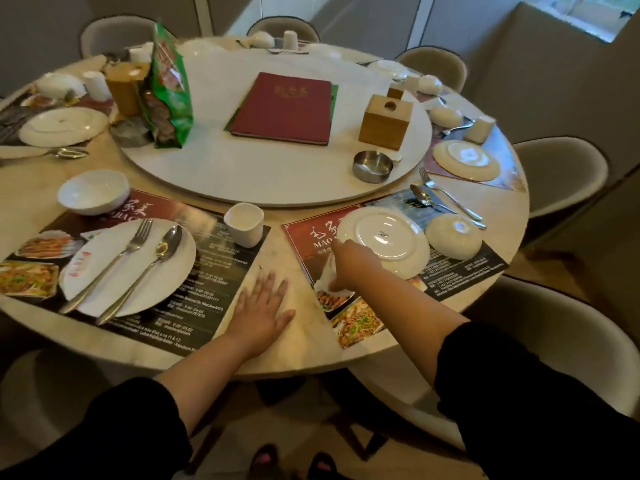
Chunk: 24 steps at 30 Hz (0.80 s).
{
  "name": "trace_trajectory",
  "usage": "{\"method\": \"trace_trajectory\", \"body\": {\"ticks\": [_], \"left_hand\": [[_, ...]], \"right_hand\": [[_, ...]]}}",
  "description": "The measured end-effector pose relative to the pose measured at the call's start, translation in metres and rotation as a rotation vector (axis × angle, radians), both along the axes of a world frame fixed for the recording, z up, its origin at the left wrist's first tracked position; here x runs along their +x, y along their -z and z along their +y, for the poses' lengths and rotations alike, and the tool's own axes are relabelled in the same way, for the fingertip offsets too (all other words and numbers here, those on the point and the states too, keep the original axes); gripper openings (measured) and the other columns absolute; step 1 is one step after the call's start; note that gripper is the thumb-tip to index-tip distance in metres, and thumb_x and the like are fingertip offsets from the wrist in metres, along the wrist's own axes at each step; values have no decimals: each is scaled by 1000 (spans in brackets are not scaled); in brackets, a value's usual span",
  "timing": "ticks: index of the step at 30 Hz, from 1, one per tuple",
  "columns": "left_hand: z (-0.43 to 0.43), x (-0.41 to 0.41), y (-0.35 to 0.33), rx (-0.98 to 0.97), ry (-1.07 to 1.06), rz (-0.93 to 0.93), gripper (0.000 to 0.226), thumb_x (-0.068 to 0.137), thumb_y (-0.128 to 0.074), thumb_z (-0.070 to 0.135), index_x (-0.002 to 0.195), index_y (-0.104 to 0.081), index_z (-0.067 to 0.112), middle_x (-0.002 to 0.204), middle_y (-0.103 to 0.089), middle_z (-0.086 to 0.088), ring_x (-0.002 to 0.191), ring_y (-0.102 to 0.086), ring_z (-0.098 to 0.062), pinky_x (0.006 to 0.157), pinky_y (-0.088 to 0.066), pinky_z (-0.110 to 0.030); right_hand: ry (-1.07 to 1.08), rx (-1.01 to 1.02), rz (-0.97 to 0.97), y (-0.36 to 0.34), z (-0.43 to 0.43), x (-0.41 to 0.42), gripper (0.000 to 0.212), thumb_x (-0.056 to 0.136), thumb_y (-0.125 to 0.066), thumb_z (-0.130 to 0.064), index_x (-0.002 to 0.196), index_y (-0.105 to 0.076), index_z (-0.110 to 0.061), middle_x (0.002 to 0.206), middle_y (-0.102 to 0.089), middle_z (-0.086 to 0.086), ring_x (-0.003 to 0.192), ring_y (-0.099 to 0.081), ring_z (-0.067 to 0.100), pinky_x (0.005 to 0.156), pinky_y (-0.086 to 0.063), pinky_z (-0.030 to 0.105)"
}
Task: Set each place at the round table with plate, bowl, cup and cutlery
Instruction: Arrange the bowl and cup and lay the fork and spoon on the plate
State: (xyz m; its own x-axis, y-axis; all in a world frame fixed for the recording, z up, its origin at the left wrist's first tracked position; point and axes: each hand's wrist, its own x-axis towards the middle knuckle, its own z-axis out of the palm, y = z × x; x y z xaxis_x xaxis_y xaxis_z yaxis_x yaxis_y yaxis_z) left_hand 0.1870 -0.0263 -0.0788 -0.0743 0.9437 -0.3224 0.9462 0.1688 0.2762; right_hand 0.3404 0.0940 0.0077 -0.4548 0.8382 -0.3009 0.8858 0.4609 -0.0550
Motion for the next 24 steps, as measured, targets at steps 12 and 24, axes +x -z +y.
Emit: {"method": "trace_trajectory", "body": {"ticks": [12, 24], "left_hand": [[-5, -7, 1, 148, -87, -323, 68, 97, -27, 51, 150, 9, 27, 159, 11, 6, 142, 16, -4, 117, 9, -32], [6, -14, -40, 276, -297, -808, 56, 100, -33, 33, 151, -12, 22, 158, -12, 5, 143, -11, -6, 109, -10, -19]], "right_hand": [[599, -445, 1093, 14, -15, 23, 73, 70, -81, -19, 128, -36, -18, 118, -52, 7, 105, -55, 24, 78, -52, 29], [246, -287, 1051, 42, -51, 28, 68, 62, -81, -5, 114, -47, -33, 111, -55, -15, 104, -53, 0, 86, -45, 18]]}}
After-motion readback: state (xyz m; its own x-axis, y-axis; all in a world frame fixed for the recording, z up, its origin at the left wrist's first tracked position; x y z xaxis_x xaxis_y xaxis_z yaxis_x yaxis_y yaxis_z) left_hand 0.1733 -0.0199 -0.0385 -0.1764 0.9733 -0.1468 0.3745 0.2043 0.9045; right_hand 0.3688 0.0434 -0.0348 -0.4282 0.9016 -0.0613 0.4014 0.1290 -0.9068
